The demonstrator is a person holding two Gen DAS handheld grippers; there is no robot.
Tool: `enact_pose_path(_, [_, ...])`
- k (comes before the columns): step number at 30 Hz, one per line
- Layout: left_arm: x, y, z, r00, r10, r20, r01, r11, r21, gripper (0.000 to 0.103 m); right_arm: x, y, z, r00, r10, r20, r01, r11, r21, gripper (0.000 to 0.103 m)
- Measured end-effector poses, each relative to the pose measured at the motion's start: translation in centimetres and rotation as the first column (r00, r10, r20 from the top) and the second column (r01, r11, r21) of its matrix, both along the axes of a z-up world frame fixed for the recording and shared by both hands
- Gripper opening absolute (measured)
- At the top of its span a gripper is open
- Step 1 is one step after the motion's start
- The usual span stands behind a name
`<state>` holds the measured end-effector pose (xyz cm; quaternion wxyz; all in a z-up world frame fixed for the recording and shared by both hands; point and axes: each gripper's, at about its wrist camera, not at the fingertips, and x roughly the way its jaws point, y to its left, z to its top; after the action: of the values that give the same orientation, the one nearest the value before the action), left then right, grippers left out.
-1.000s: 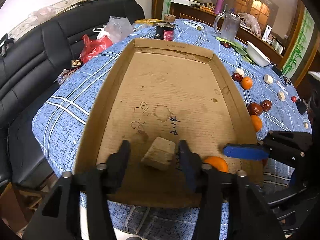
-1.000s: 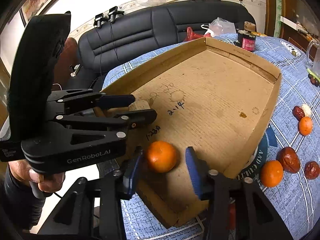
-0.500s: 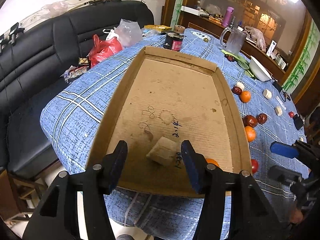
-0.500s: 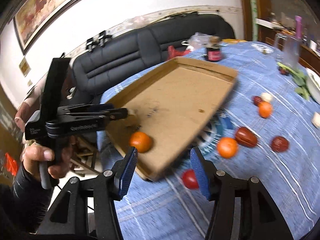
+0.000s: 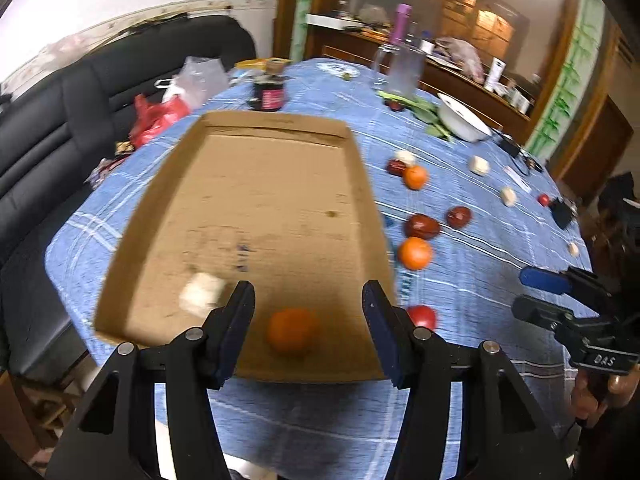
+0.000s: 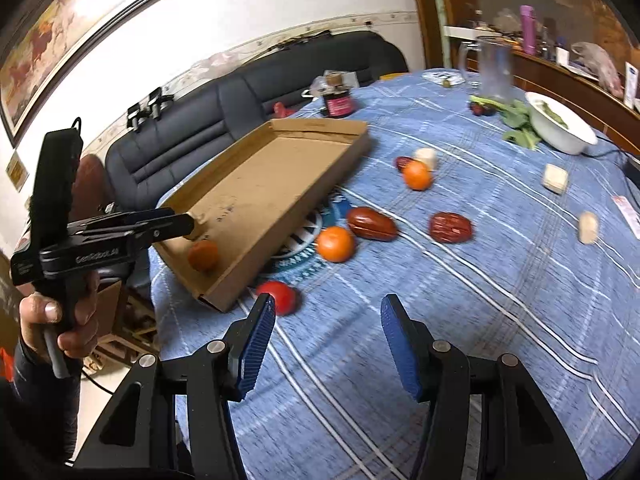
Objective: Organize fruits
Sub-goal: 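Open the left tool to drop the cube while the right tool releases the orange into the tray, then grasp a second orange with the left tool while the right tool grasps a red date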
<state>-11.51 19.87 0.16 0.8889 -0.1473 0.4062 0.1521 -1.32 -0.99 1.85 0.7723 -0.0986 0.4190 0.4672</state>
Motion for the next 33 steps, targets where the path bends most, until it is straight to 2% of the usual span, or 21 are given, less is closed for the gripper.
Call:
enact_pose_path(10, [2.1,-4.7,0.2,0.994,-0.107,-0.006,0.107,0.994,-0.002,0.054,1.4,-3.6,-0.3,0.997,-0.077,-0.008,0.077,0.997,0.011,0.057])
enact_pose_path(19, [5.9,-8.3,-0.4,0.979,-0.202,-0.025,0.202,0.979,0.006,0.054,3.4,-4.0,-0.8,0.992,-0.127,0.002,0.127,0.992,0.001,0.057])
enact_pose_path(27, [9.7,-8.6,-3.0,0.976,-0.198,-0.090,0.199,0.980,-0.001,0.054,5.8,-3.0,-1.5,0.990,-0.144,0.000,0.144,0.990,-0.008,0.057])
enact_pose_path(33, [11.4,-7.9,-4.6,0.976,-0.170,-0.137,0.176,0.984,0.037,0.054,8.4,-0.6,-2.9,0.990,-0.143,-0.011,0.143,0.989,-0.033,0.056])
